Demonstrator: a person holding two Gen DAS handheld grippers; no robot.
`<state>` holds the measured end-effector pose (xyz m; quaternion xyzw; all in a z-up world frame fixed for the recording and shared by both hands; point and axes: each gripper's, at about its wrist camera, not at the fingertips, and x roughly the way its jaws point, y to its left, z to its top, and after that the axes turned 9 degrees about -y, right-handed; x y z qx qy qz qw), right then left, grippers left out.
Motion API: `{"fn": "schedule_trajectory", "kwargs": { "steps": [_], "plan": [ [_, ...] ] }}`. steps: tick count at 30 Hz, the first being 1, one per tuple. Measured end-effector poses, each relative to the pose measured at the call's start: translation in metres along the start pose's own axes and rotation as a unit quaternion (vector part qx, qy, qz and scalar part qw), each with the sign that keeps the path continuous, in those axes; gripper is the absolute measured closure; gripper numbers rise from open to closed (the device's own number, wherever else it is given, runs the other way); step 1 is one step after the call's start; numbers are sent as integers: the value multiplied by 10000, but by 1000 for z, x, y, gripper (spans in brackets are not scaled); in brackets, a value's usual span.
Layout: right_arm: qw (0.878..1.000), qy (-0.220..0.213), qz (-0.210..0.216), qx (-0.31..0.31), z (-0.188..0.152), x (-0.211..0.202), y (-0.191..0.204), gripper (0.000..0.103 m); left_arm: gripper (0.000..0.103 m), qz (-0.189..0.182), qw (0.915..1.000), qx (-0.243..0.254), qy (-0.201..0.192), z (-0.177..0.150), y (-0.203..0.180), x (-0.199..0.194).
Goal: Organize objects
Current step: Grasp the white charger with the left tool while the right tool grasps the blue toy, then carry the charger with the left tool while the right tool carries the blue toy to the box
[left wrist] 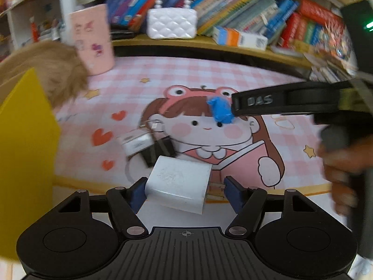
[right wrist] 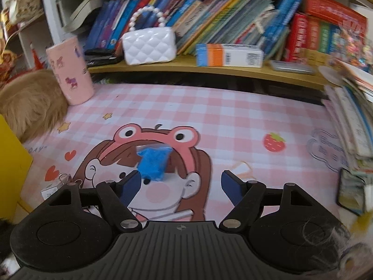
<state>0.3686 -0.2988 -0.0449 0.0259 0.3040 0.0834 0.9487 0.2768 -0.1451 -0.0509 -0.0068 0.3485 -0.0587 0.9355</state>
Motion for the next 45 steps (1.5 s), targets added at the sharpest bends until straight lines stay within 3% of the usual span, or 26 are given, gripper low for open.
{"fn": "schedule_trajectory", "kwargs": {
  "steps": [7, 10, 13, 14, 22, 33, 45],
  "plan": [
    [9996, 267, 23, -111, 6, 47, 13, 31, 32, 207, 9993, -322, 30, -6, 22, -36],
    [9992, 399, -9, -13, 6, 61, 13, 39, 32, 297, 9989, -368, 39, -8, 28, -47],
    [9992, 318, -67, -216, 7, 63, 18, 60, 32, 355, 9985, -411, 13, -10, 33, -56],
    [9992, 306, -69, -233, 8, 63, 18, 75, 32, 366, 9984, -421, -2, -10, 34, -58],
    [9996, 273, 66, 34, 1, 31, 15, 76, 32, 260, 9986, -436, -155, -10, 37, -74],
    [9995, 206, 172, 185, -33, -63, 29, 76, 32, -111, 9988, -361, -306, -24, 41, -98],
    [9994, 280, -63, 204, -73, -144, 63, 76, 32, -555, 9974, -395, -249, -55, 70, -123]
  ]
}}
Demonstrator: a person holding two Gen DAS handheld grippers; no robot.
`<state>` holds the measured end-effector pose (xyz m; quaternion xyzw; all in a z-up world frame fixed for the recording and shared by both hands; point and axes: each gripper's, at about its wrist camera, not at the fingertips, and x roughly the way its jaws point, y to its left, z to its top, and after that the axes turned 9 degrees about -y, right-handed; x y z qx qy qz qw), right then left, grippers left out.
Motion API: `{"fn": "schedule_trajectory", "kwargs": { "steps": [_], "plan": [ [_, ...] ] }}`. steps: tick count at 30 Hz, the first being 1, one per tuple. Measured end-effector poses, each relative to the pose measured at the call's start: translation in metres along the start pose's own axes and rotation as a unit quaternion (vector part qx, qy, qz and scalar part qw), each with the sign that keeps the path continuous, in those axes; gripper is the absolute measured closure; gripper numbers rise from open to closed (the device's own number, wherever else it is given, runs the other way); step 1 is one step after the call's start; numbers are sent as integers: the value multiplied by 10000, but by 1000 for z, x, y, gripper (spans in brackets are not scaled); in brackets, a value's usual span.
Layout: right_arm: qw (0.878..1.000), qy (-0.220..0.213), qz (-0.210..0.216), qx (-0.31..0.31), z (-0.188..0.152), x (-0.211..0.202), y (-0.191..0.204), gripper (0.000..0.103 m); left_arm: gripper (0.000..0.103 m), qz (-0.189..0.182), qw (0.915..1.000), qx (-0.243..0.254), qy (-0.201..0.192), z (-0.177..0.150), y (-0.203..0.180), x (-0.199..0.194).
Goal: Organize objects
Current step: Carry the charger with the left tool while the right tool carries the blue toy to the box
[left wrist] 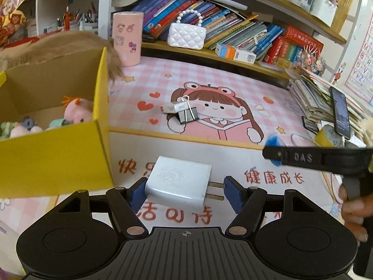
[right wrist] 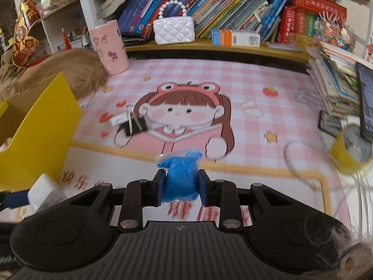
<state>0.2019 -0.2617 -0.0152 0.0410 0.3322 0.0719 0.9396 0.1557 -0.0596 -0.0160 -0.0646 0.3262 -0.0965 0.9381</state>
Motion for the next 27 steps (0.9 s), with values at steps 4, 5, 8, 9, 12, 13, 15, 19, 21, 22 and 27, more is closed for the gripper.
{"fn": "schedule_trajectory", "kwargs": {
  "steps": [4, 5, 8, 9, 12, 13, 15, 19, 21, 22, 27],
  "plan": [
    [9999, 109, -39, 44, -16, -15, 18, 76, 32, -83, 9999, -93, -9, -8, 15, -13],
    [9999, 139, -40, 30, -19, -17, 24, 76, 32, -81, 9999, -102, -10, -10, 20, -17],
    [9997, 243, 6, -33, -31, -24, 42, 76, 32, -20, 9999, -150, -18, -16, 35, -30],
    [9996, 280, 39, -55, -34, -26, 49, 76, 32, 16, 9999, -147, -25, -18, 41, -35],
    [9990, 378, 169, -171, -45, -31, 71, 76, 32, 147, 9997, -209, 51, -28, 57, -47],
    [9987, 403, 218, -237, -49, -33, 80, 76, 32, 185, 9995, -248, 81, -32, 62, -50],
    [9978, 451, 330, -354, -56, -36, 96, 76, 32, 273, 9991, -295, 122, -39, 73, -59],
    [9961, 418, 517, -580, -64, -45, 124, 76, 32, 418, 9985, -337, 145, -50, 90, -76],
    [9952, 447, 606, -620, -68, -47, 134, 76, 32, 494, 9981, -352, 107, -53, 98, -86],
    [9947, 459, 652, -645, -71, -48, 141, 76, 32, 541, 9979, -358, 80, -55, 103, -91],
    [9924, 418, 869, -765, -79, -55, 171, 76, 33, 746, 9963, -421, -5, -64, 122, -112]
  ]
}}
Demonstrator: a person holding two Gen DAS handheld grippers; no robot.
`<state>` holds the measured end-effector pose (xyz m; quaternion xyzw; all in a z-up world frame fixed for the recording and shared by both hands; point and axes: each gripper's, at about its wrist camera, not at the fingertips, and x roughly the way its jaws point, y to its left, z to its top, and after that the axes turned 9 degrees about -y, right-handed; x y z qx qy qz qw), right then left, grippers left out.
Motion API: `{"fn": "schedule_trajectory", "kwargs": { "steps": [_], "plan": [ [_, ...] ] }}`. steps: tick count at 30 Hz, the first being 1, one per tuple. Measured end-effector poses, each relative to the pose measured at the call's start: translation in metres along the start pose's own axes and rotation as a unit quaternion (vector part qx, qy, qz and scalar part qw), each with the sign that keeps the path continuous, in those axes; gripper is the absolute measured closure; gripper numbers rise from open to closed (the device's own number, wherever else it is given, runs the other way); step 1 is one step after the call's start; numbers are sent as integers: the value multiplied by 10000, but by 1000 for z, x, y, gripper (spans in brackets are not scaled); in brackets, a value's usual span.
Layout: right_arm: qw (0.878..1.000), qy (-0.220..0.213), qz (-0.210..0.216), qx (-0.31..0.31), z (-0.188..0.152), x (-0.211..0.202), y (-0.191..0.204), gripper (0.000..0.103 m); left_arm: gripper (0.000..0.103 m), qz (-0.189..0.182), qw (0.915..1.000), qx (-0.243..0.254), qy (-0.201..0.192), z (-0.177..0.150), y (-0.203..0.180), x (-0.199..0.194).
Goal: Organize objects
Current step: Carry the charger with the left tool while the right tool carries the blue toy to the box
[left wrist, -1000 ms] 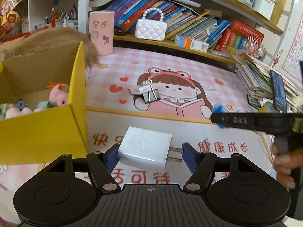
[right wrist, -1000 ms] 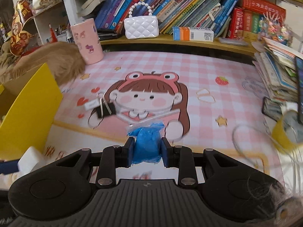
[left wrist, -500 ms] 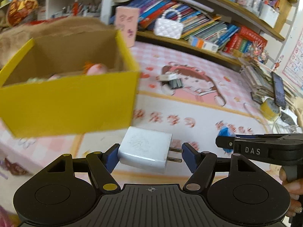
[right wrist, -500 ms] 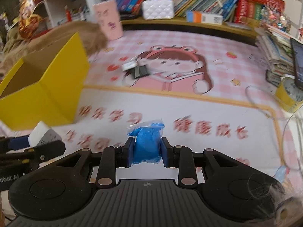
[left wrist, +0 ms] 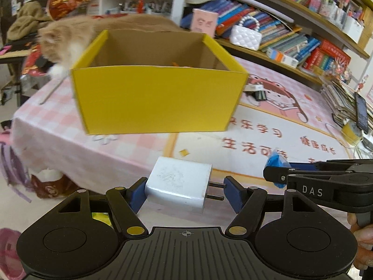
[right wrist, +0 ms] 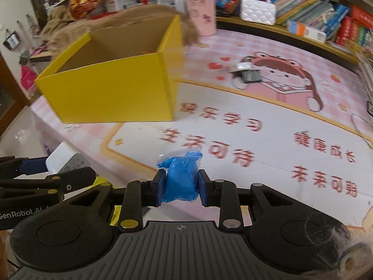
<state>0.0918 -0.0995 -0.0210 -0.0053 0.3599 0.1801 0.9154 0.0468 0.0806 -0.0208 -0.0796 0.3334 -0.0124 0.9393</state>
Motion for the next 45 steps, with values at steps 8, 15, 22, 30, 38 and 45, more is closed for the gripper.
{"fn": "schedule_trajectory", "kwargs": {
  "steps": [8, 15, 22, 30, 38, 45],
  "plan": [
    [9996, -129, 148, -183, -3, -3, 39, 76, 33, 182, 9997, -72, -154, -8, 32, -23],
    [9992, -230, 104, -295, -4, -10, 58, 76, 32, 139, 9995, -94, -270, -10, 46, -35],
    [9991, -291, 37, -309, -6, -17, 70, 76, 32, 80, 9992, -52, -382, -12, 52, -45],
    [9986, -316, 35, -413, -4, -21, 77, 76, 32, 56, 9987, -201, -470, -11, 59, -50],
    [9985, -418, 107, -348, 10, -18, 75, 76, 32, 82, 9971, -230, -715, 11, 61, -47],
    [9948, -965, 201, -271, 59, -9, 67, 76, 33, 238, 9910, -5, -1316, 60, 56, -41]
  ]
}}
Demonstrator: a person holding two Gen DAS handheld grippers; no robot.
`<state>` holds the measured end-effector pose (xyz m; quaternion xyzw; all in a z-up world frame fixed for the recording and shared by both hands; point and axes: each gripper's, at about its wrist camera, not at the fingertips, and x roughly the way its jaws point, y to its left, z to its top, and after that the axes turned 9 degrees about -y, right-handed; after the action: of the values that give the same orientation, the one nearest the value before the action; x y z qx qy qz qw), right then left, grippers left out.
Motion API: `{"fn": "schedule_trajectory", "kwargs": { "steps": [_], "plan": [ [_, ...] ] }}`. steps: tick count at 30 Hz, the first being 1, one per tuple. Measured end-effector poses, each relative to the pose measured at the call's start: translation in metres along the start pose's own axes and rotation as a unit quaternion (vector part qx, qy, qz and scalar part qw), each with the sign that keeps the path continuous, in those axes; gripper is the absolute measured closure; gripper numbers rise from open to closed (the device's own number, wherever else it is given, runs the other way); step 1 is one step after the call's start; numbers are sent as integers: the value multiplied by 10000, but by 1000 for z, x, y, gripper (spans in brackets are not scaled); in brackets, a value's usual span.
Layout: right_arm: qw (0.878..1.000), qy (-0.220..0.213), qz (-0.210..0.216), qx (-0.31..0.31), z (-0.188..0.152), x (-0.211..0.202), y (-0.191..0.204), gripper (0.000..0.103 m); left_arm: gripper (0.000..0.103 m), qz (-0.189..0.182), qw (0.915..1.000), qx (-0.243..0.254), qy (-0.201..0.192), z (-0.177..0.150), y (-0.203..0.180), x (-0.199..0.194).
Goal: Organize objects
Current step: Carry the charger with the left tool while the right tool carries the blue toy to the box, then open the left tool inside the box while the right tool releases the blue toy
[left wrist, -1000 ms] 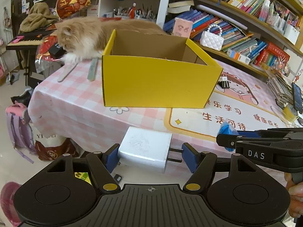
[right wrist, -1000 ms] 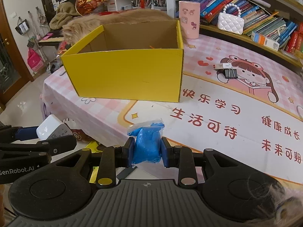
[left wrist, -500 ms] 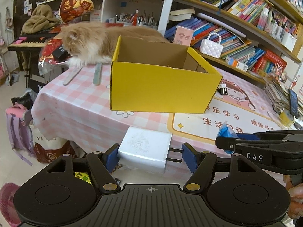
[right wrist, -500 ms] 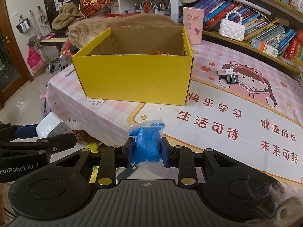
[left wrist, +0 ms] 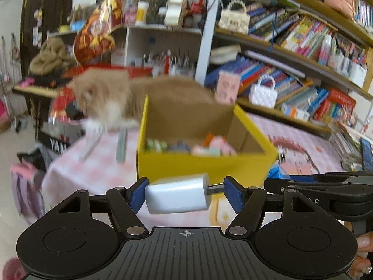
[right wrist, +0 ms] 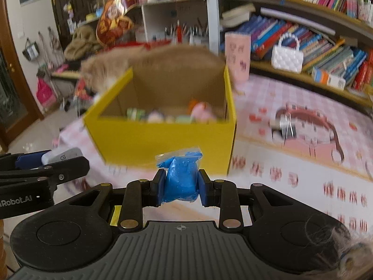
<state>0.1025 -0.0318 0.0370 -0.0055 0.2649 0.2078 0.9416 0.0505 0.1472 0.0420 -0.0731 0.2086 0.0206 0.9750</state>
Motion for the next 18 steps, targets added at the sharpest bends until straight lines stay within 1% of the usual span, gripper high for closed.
{"fn": "schedule_trajectory", "kwargs": {
  "steps": [4, 8, 13, 18],
  "plan": [
    [9996, -233, 56, -116, 29, 19, -8, 76, 33, 108, 9997, 5, -199, 22, 0, 22],
    [9991, -292, 97, -285, 47, 44, -13, 76, 33, 248, 9994, 27, -257, 36, -1, 51],
    [9984, -148, 171, -525, 57, 81, -19, 76, 33, 458, 9987, 49, -196, 40, -3, 85],
    [9952, 0, 275, -941, 58, 111, -19, 76, 33, 628, 9979, 167, 30, 34, -7, 112]
  ]
}}
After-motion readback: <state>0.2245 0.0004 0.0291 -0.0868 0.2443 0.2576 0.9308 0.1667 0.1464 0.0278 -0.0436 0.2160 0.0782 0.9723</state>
